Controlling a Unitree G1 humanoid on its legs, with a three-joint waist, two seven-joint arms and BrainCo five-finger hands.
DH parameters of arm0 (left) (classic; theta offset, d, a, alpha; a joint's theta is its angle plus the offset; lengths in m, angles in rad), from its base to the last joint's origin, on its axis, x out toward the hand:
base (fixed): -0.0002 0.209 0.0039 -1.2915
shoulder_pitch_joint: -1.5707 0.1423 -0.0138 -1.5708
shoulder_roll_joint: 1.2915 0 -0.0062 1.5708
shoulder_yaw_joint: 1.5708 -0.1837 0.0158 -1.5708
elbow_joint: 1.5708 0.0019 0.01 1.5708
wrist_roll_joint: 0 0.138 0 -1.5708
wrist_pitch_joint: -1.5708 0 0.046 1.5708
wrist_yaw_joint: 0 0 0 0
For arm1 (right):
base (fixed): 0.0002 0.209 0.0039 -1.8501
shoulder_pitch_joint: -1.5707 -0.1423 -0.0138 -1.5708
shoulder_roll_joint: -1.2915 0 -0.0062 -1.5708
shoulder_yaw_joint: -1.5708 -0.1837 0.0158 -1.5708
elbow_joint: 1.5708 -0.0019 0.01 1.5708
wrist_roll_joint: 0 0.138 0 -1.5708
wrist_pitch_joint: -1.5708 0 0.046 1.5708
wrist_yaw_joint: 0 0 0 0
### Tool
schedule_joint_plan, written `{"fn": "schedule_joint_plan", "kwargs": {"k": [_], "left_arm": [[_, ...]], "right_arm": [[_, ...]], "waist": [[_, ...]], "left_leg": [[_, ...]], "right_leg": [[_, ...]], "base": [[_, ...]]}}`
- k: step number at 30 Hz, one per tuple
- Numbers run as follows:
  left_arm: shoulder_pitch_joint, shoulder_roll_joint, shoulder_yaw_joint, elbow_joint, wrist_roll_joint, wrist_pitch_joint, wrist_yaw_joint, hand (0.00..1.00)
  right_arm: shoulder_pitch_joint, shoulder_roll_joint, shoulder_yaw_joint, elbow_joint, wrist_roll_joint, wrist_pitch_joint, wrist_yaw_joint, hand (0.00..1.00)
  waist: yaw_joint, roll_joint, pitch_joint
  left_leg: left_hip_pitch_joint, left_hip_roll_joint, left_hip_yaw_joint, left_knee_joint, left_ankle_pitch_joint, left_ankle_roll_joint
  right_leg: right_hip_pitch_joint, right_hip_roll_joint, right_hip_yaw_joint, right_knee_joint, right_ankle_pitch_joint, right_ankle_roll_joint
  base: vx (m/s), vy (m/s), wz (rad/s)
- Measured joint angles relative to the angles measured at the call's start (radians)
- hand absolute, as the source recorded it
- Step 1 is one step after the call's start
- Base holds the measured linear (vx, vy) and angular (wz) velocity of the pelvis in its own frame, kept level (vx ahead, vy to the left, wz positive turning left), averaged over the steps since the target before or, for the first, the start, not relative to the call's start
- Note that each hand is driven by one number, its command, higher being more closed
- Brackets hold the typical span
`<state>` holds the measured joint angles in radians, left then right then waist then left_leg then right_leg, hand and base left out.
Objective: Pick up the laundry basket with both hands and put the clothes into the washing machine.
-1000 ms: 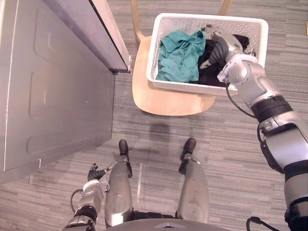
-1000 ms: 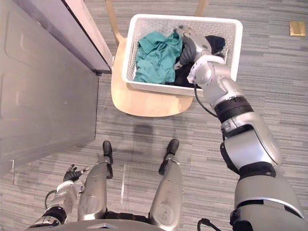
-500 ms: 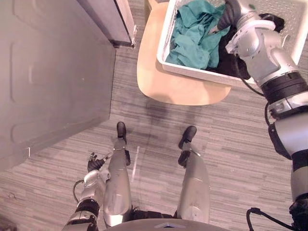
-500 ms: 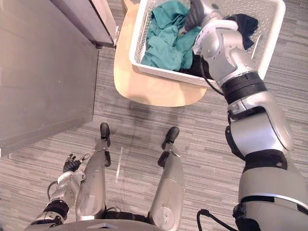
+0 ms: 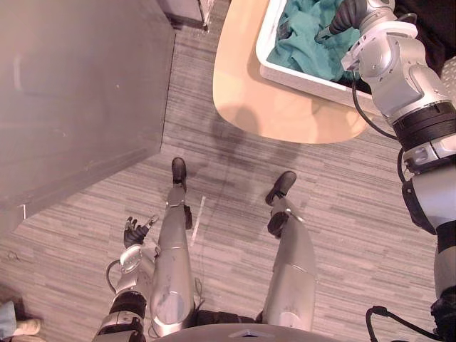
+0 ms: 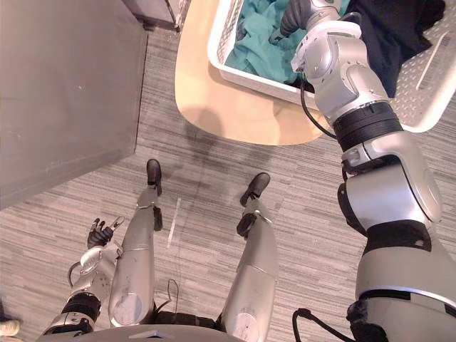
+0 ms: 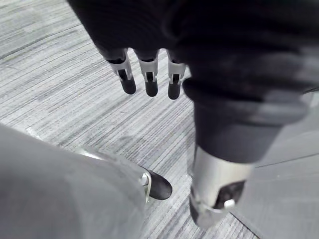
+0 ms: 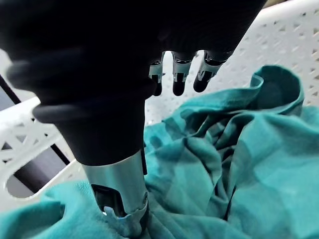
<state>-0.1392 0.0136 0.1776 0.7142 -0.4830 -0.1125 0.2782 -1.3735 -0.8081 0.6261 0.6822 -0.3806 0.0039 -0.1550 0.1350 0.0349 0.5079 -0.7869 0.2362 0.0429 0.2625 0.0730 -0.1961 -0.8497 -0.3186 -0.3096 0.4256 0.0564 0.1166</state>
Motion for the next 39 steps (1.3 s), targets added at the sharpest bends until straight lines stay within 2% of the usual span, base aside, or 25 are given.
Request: {"fn": "schedule_joint_plan", "kwargs": {"k": [9,13,14,18,26,32,39], "left_arm": [[0.0,-0.006,0.009,-0.023,-0.046,-0.008,0.002,0.0],[0.0,-0.006,0.009,-0.023,-0.056,-0.008,0.001,0.0],[0.0,-0.006,0.009,-0.023,-0.058,-0.008,0.001,0.0],[0.0,-0.005,0.009,-0.024,-0.064,-0.008,-0.002,0.0],[0.0,-0.005,0.009,-0.022,-0.064,-0.004,-0.002,0.0],[0.013,-0.002,0.017,-0.011,-0.064,0.004,-0.002,0.0],[0.014,-0.002,0.024,0.01,-0.124,0.004,-0.001,0.0]], "right_arm": [[0.001,0.003,-0.003,0.0,0.0,0.0,-0.003,0.0],[0.017,0.003,-0.003,0.0,0.032,0.0,0.027,0.0],[0.017,0.002,-0.004,0.0,0.033,0.0,0.044,1.0],[0.025,0.002,0.001,0.002,0.073,-0.001,0.09,1.0],[0.042,0.016,0.032,0.016,0.08,-0.002,0.091,1.0],[0.099,0.043,0.035,0.034,0.081,-0.002,0.124,1.0],[0.114,0.069,0.009,0.042,0.122,0.003,0.098,1.0]], "waist": [[0.01,-0.001,0.0],[0.013,-0.001,0.0],[0.013,-0.001,0.0],[0.015,-0.002,0.0],[0.02,-0.005,-0.003],[0.024,-0.025,-0.032],[0.024,-0.026,-0.034]], "left_leg": [[-0.055,0.0,-0.013,0.018,0.005,-0.002],[-0.057,0.0,-0.016,0.013,0.008,-0.001],[-0.059,0.0,-0.016,0.014,0.009,-0.001],[-0.065,0.0,-0.023,0.014,0.013,-0.002],[-0.053,0.0,-0.04,0.009,0.026,-0.002],[-0.031,0.0,-0.045,-0.045,0.061,-0.003],[-0.01,0.002,-0.046,-0.07,0.08,-0.007]], "right_leg": [[-0.06,-0.012,-0.004,0.052,-0.022,-0.015],[-0.06,-0.012,-0.009,0.057,-0.026,-0.016],[-0.06,-0.012,-0.01,0.057,-0.026,-0.016],[-0.06,-0.012,-0.021,0.057,-0.026,-0.016],[-0.038,-0.012,-0.033,0.062,-0.027,-0.019],[-0.02,-0.011,-0.054,0.049,-0.026,-0.022],[-0.006,-0.009,-0.06,0.042,-0.022,-0.027]], "base": [[-0.01,-0.038,0.04],[0.0,-0.029,0.03],[0.0,-0.033,0.04],[0.01,-0.033,0.04],[-0.01,-0.037,0.04],[-0.01,-0.042,0.07],[-0.01,-0.047,0.01]]}}
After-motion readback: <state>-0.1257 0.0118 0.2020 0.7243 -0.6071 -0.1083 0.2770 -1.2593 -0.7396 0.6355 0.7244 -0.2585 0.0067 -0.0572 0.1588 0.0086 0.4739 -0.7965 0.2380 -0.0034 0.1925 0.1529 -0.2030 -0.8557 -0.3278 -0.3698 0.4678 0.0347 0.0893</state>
